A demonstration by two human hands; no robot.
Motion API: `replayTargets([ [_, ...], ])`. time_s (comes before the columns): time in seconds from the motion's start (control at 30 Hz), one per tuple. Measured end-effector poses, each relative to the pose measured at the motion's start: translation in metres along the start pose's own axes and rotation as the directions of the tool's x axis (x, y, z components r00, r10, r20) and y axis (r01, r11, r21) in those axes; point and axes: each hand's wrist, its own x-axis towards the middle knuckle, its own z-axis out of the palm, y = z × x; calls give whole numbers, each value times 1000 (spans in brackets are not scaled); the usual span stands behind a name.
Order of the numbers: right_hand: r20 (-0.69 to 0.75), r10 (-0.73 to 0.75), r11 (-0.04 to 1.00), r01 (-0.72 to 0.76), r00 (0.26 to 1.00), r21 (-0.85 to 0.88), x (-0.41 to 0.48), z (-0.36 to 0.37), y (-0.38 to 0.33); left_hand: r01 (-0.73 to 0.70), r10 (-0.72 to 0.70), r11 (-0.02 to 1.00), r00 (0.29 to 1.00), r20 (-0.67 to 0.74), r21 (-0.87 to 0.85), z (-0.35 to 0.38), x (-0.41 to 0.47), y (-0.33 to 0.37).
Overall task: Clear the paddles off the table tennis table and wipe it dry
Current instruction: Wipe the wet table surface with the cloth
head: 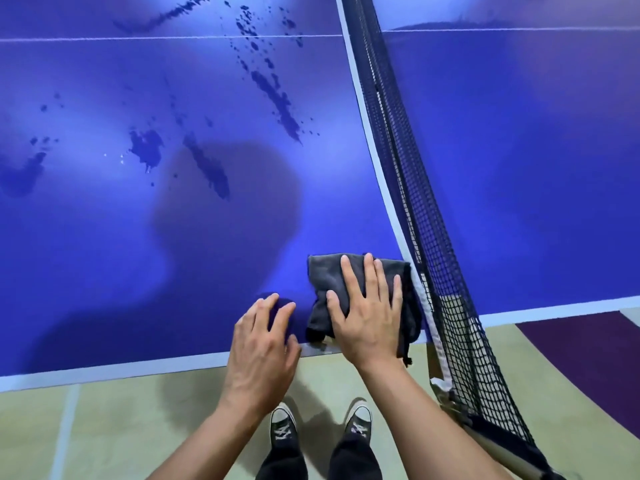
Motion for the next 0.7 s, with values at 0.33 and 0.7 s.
replayTargets([
  [0.33,29,-6,998,8,1000,-61,58,9,10,-44,44,999,999,-5,32,-8,82,-17],
  [0.7,-16,-42,998,41,999,-41,181,28,8,-45,54,998,982,-181,52,-21,250,-44],
])
